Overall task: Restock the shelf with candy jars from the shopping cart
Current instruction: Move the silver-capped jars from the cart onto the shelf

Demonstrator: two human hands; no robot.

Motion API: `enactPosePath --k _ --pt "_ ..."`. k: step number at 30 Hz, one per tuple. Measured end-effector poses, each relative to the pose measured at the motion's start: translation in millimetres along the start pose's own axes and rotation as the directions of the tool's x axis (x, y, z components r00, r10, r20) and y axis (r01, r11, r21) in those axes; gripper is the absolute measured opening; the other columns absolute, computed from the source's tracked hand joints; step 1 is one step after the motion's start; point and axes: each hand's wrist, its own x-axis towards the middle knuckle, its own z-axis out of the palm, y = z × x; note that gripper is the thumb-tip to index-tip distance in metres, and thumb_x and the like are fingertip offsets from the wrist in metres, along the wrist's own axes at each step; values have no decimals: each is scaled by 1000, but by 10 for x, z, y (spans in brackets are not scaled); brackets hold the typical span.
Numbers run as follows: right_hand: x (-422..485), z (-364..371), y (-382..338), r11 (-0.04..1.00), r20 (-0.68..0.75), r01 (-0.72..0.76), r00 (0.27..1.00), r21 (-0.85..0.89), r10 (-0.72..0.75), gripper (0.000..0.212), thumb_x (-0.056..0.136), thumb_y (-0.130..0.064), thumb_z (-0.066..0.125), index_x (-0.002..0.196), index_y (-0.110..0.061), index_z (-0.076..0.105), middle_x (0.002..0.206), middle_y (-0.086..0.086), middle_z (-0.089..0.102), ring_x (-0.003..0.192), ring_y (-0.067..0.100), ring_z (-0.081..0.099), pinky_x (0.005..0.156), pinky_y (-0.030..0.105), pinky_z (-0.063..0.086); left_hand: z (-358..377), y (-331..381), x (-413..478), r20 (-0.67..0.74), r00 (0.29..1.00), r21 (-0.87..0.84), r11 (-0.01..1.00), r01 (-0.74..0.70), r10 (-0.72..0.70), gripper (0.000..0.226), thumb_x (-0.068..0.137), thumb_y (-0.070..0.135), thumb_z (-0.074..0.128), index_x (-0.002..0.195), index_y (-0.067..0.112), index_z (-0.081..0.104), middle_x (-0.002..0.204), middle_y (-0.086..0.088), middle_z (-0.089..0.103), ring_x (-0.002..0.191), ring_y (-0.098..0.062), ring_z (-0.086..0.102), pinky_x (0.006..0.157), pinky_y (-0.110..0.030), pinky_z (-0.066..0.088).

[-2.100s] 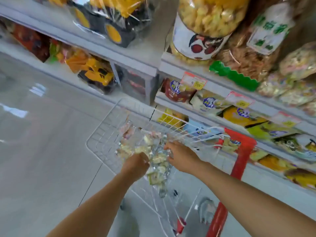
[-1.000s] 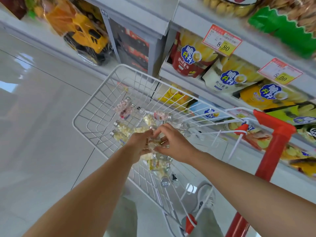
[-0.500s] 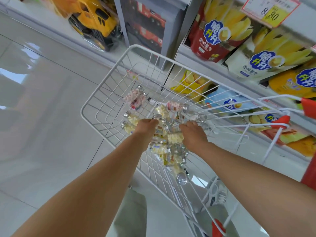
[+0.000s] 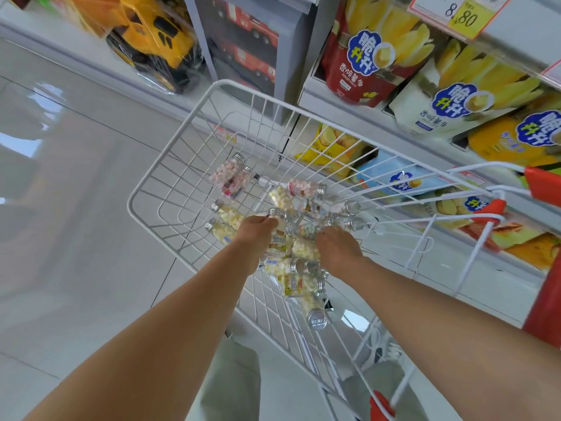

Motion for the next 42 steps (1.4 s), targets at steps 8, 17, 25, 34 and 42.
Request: enactPosePath --k 8,17,25,34,42 --pt "-69 -112 7 978 18 -52 999 202 50 28 88 -12 62 113 -7 51 111 10 59 103 28 57 69 30 39 12 -34 -30 -22 1000 -37 999 2 -3 27 91 17 55 67 23 45 80 -6 47 83 -21 43 77 -33 34" --pt "-441 -735 103 774 -263 40 950 631 165 31 87 -32 60 93 -1 64 86 12 64 81 26 58 66 33 42 31 203 -429 -79 988 -61 989 -135 130 22 98 20 39 110 8 54 78 -3 53 84 -25 51 77 -32 39" --pt "-1528 -1772 504 457 -465 330 857 826 221 15 91 -16 60 93 -2 63 78 14 64 44 10 57 48 21 47 56 893 -1527 19 914 -69 913 -403 405 16 94 23 50 103 11 55 98 -8 58 87 -22 54 75 -34 47" --pt "-2998 -2721 986 516 -663 466 682 719 308 47 93 -42 57 73 -1 57 55 -1 42 49 15 39 56 32 32 153 1599 -3149 300 804 -83 854 -514 513 67 62 35 89 116 14 56 108 -4 67 99 -18 62 91 -37 51" --pt "-4302 -3106 1450 415 -615 503 763 758 199 42 90 -47 60 125 -27 50 91 -9 52 80 5 55 67 14 46 484 1924 -4291 387 676 -154 767 -623 627 71 71 41 80 132 24 49 128 9 57 113 -11 54 93 -31 41"
